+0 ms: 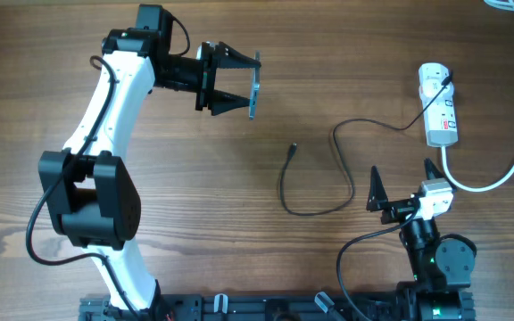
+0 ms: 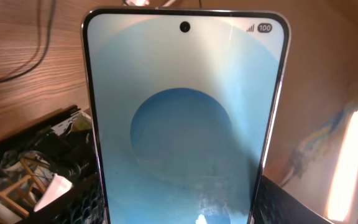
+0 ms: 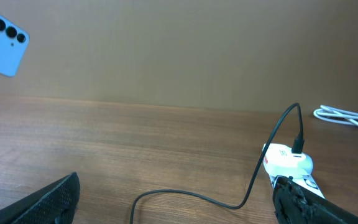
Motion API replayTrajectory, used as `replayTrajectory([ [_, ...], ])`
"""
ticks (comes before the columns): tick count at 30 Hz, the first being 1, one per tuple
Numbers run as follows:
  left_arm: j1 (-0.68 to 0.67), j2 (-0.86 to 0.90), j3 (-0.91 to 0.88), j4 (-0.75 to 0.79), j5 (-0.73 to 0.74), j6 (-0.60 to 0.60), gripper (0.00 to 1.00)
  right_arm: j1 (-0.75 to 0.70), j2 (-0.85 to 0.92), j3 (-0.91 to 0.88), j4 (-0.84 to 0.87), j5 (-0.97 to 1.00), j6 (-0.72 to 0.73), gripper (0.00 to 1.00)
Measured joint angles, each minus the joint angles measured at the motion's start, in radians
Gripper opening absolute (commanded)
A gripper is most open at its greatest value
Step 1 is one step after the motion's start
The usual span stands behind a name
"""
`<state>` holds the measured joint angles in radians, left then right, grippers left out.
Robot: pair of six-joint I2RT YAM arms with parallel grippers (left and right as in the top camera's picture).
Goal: Plug charger to phone and switch on socket
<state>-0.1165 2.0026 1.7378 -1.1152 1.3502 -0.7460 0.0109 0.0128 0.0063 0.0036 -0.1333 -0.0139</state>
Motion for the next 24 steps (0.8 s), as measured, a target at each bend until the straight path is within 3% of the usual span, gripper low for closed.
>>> replayTrajectory([
  [8,0.0,0.0,0.0,0.0,-0.045,-0.068,0.69,0.0,0.0,0.0,0.0,0.0,0.0,1.0],
  [24,0.024,0.0,0.0,0.0,-0.023,-0.072,0.69,0.0,0.0,0.0,0.0,0.0,0.0,1.0],
])
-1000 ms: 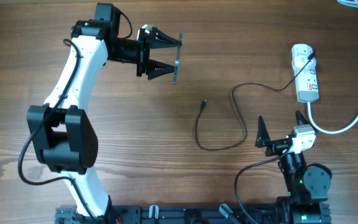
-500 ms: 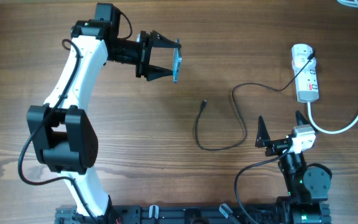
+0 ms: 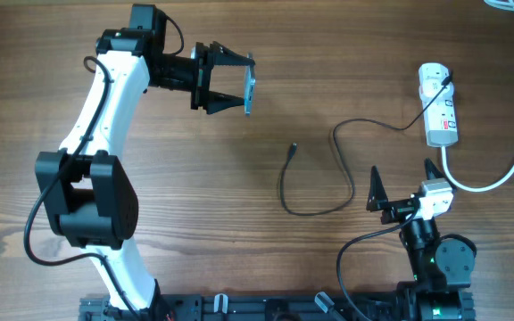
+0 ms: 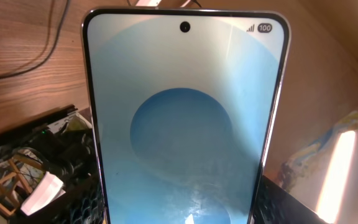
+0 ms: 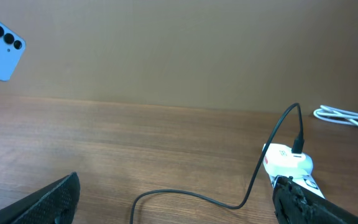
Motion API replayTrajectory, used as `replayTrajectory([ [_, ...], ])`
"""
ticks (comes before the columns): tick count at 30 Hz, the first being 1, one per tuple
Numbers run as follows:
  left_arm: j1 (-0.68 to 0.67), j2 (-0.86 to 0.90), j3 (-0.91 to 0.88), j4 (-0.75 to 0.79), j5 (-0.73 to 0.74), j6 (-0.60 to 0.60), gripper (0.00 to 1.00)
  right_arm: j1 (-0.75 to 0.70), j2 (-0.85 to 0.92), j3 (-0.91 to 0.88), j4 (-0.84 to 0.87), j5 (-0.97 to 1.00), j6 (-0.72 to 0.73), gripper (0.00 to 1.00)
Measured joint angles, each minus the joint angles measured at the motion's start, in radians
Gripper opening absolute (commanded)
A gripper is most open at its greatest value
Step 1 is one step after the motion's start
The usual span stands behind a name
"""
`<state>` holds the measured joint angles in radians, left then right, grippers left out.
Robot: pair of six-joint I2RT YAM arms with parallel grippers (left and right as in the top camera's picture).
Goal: Plug charger to phone and switch on socket
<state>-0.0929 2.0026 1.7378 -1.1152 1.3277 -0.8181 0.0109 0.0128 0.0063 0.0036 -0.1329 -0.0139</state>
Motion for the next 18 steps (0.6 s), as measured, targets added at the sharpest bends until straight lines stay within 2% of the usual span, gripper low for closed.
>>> replayTrajectory([
  [18,0.0,0.0,0.0,0.0,0.024,0.0,0.69,0.0,0.0,0.0,0.0,-0.005,0.03,1.0],
])
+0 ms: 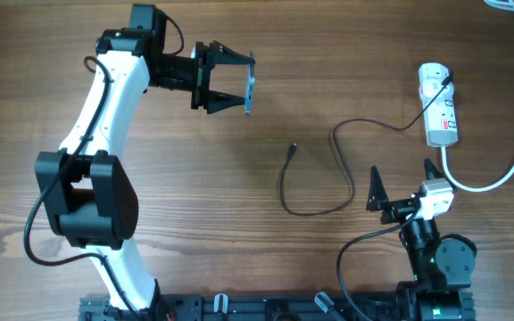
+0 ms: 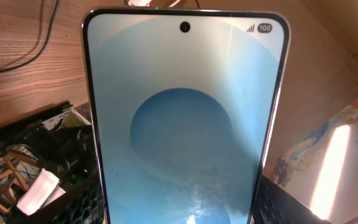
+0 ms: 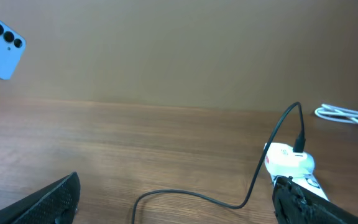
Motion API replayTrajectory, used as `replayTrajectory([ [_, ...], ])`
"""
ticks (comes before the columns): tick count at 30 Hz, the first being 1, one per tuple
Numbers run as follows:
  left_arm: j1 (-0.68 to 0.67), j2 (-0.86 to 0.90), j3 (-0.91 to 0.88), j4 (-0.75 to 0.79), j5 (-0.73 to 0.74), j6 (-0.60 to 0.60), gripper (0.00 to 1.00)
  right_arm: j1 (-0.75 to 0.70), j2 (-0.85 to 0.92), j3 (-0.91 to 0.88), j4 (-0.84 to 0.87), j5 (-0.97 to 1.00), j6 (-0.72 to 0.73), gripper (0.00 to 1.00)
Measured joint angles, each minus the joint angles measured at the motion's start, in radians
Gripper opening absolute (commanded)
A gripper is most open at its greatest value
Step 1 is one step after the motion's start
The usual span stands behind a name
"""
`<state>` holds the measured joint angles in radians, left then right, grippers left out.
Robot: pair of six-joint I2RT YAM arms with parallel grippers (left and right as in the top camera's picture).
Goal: Plug charger to phone and switch on socket
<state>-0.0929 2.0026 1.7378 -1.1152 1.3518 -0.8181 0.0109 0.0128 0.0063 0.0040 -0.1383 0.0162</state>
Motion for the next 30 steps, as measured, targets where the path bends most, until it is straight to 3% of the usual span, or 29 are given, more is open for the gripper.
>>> replayTrajectory([
  [4,0.0,0.0,0.0,0.0,0.0,0.0,0.69,0.0,0.0,0.0,0.014,-0.088,0.31,1.0],
  [6,0.0,0.0,0.0,0.0,0.0,0.0,0.69,0.0,0.0,0.0,0.016,-0.121,0.561,1.0],
  [11,0.0,0.0,0.0,0.0,0.0,0.0,0.69,0.0,0.0,0.0,0.015,-0.134,1.004,1.0],
  [15,0.0,0.0,0.0,0.0,0.0,0.001,0.69,0.0,0.0,0.0,0.043,-0.195,1.137,1.0],
  [17,0.0,0.0,0.0,0.0,0.002,0.002,0.69,0.0,0.001,0.0,0.118,-0.251,1.092,1.0],
  [21,0.0,0.0,0.0,0.0,0.004,0.002,0.69,0.0,0.002,0.004,0.254,-0.367,0.87,1.0],
  [26,0.0,0.0,0.0,0.0,0.004,0.004,0.68,0.0,0.037,0.085,0.114,-0.42,0.661,1.0],
  [30,0.0,0.0,0.0,-0.001,0.004,0.004,0.68,0.0,0.18,0.237,-0.047,-0.439,0.528,1.0],
])
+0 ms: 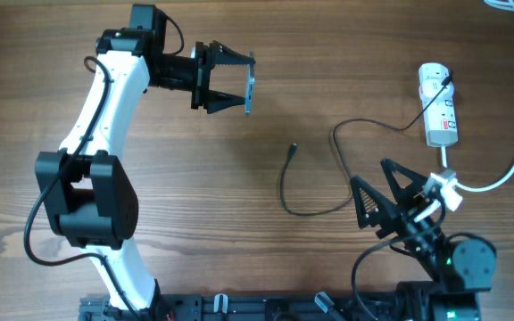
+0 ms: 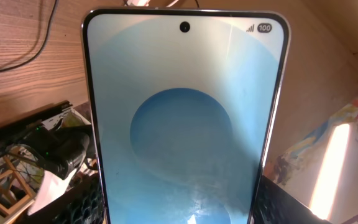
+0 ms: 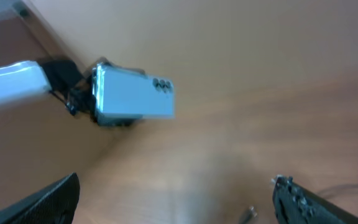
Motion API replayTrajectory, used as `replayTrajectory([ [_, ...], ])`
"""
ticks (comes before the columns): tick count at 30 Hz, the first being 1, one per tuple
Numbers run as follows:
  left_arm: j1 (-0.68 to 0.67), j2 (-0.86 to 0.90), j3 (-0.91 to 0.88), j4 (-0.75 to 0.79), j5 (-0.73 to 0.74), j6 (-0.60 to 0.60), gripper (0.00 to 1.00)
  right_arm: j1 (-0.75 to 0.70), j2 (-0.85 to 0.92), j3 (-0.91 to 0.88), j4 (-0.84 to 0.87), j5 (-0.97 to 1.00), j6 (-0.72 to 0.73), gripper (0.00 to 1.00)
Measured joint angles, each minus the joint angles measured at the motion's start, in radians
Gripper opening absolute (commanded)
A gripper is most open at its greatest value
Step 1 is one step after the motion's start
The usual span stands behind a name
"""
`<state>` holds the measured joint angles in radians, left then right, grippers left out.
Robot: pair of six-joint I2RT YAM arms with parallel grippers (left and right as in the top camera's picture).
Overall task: Plug charger to phone and switch on socket
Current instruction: 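Move the right gripper toward the phone held by the left gripper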
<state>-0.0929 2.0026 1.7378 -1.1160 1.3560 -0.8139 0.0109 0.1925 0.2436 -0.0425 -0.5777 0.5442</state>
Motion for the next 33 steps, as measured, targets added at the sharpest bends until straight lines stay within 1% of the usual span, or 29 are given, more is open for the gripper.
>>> replayTrajectory([
  [1,0.0,0.0,0.0,0.001,0.0,0.0,0.68,0.0,0.039,0.039,-0.057,-0.002,-0.031,1.0],
  [3,0.0,0.0,0.0,0.0,0.0,0.0,0.68,0.0,0.188,0.184,-0.214,-0.005,-0.143,1.0],
  [5,0.0,0.0,0.0,0.0,0.0,0.0,0.68,0.0,0.301,0.309,-0.377,0.011,-0.222,1.0],
  [6,0.0,0.0,-0.001,0.0,0.002,0.0,0.68,0.0,0.402,0.417,-0.485,0.031,-0.283,1.0],
  [9,0.0,0.0,-0.001,0.0,0.003,0.0,0.68,0.0,0.574,0.598,-0.626,0.016,-0.344,1.0],
  [11,0.0,0.0,-0.001,0.0,0.003,0.0,0.68,0.0,0.647,0.657,-0.614,-0.06,-0.352,1.0],
  [15,0.0,0.0,-0.001,0.0,0.003,0.0,0.68,0.0,0.734,0.672,-0.512,-0.282,-0.277,1.0],
  [17,0.0,0.0,-0.001,0.0,0.003,0.0,0.68,0.011,0.751,0.672,-0.502,-0.327,-0.272,1.0],
  [19,0.0,0.0,-0.001,0.0,0.003,0.0,0.68,0.04,0.752,0.679,-0.534,-0.317,-0.267,1.0],
  [22,0.0,0.0,-0.001,0.0,0.003,0.0,0.68,0.136,0.755,0.726,-0.661,-0.2,-0.256,1.0],
  [23,0.0,0.0,-0.001,0.0,0.003,0.0,0.68,0.226,0.769,0.794,-0.761,-0.068,-0.253,1.0],
  [24,0.0,0.0,-0.001,0.0,0.003,0.0,0.68,0.28,0.78,0.842,-0.784,0.016,-0.254,1.0],
  [26,0.0,0.0,-0.001,0.0,0.003,0.0,0.68,0.369,0.824,0.937,-0.924,0.185,-0.247,0.99],
  [28,0.0,0.0,-0.001,-0.001,0.003,0.0,0.68,0.475,0.898,1.045,-1.003,0.311,-0.235,1.0],
  [29,0.001,0.0,-0.001,-0.001,0.003,0.0,0.68,0.52,0.959,1.124,-1.083,0.368,-0.23,1.0],
  [31,0.001,0.0,-0.001,-0.001,0.003,0.0,0.68,0.558,1.053,1.239,-1.215,0.422,-0.222,1.0],
  [32,0.001,0.0,-0.001,-0.001,0.003,0.0,0.68,0.578,1.103,1.295,-1.248,0.434,-0.215,1.0],
  [33,0.001,0.0,-0.001,-0.002,0.003,0.0,0.68,0.592,1.135,1.328,-1.246,0.439,-0.204,1.0],
])
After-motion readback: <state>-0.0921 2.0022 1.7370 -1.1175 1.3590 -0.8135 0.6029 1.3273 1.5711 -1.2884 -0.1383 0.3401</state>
